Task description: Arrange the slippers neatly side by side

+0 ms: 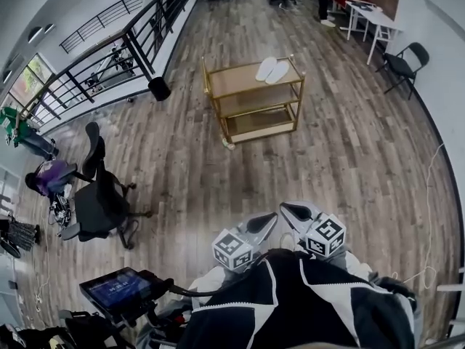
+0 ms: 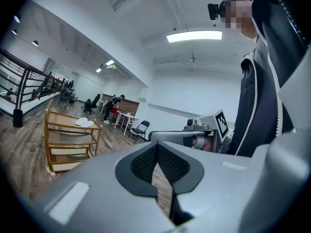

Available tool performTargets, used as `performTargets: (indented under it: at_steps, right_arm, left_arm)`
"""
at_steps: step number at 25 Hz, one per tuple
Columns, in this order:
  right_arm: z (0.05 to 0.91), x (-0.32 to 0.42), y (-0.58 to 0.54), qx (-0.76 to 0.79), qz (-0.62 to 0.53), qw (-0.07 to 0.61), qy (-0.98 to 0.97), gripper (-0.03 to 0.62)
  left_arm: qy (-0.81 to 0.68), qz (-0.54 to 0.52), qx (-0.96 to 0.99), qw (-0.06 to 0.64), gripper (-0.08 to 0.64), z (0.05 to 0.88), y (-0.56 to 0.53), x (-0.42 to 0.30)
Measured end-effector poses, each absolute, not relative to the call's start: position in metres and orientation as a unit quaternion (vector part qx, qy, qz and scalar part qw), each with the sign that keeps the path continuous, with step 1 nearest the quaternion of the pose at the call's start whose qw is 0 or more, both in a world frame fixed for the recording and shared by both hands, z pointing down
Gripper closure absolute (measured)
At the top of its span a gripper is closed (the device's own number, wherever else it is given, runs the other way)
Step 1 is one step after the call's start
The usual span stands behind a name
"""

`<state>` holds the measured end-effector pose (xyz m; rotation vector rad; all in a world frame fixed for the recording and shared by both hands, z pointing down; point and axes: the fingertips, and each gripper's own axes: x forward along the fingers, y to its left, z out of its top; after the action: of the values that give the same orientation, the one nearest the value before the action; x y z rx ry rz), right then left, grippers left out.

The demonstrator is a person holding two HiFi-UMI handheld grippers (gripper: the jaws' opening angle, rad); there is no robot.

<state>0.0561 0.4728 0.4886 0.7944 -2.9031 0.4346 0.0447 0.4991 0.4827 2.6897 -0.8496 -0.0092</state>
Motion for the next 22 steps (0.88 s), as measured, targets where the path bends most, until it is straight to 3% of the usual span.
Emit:
performTargets:
  at_steps: [14, 22]
  right_arm:
    - [0.494, 0.134, 0.353, 0.257, 0.145, 0.045, -0.954, 0.588]
    - [0.497, 0.134, 0.327, 0.233, 0.153, 0.039, -0.959, 0.588]
  left_arm:
    - [-0.299, 0.008, 0.941, 0.16, 0.546, 0.486, 0.379, 0.117]
    - [-0.326, 0.012, 0.931, 0.164, 0.546, 0.486, 0.352, 0.112]
